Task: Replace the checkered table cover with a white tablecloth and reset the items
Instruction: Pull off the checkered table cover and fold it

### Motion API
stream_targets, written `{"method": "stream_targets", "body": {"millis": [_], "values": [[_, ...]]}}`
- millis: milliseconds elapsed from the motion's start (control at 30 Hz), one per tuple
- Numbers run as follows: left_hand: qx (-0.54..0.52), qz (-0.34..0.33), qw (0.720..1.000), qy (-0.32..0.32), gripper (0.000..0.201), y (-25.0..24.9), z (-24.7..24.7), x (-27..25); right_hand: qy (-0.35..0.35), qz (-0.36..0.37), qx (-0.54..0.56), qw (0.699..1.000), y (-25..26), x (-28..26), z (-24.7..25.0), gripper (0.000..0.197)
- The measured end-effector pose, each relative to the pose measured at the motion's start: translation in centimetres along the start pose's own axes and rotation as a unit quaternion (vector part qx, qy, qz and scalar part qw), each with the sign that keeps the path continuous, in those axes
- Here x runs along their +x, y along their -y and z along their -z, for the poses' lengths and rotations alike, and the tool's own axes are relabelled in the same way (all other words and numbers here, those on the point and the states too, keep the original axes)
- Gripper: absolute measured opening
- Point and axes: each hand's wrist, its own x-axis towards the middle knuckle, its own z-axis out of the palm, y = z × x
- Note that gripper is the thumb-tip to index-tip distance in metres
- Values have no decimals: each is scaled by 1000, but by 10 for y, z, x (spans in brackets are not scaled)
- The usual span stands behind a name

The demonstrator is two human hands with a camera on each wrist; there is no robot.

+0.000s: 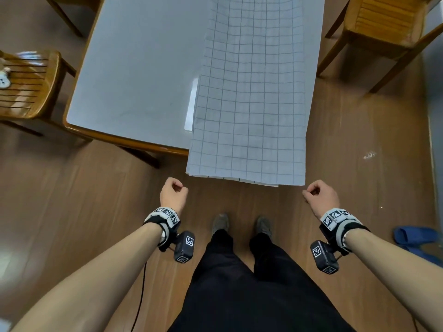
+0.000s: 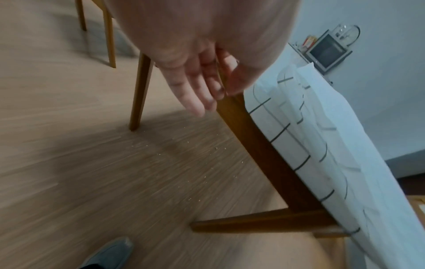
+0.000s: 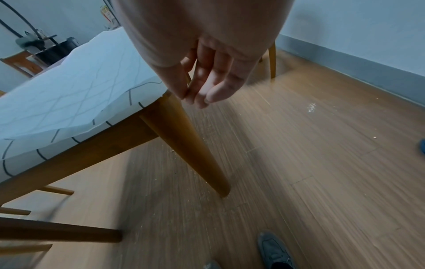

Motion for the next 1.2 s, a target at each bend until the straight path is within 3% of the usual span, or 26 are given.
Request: {"method": "stream_targets", "body": {"millis": [100,233,333,467,733,867,967,1067,1133,1200], "values": [[-72,11,997,-23,15,-21,3,15,-8,-3,50,999,4,3,3,7],[-85,25,993,77,34,-56,-6,38,-3,-6,105,994,22,12,2,19],[-65,51,989,123,25,-64,-16,45,24,-11,86,996,34,21,-3,26],[-80,38,992,88,24,-45,-18,40,23,-20,30,999,36,29,-10,39],[-119,46,987,101,34,-16,-6,12,17,-33,-11,999,26,28,-10,44],[-36,25,998,49,15,-15,-3,16,38,-55,43,997,24,26,-10,44],[-61,-11,998,-8,30,-37,3,18,57,-42,86,994,30,22,-9,43],[-7,-63,996,67,43,-61,-2,26,54,-52,131,989,35,23,-13,52],[75,-56,989,114,53,-69,-7,34,57,-52,138,987,41,21,-15,55],[104,-47,987,111,45,-70,-13,39,58,-57,148,986,43,21,-17,60]]}}
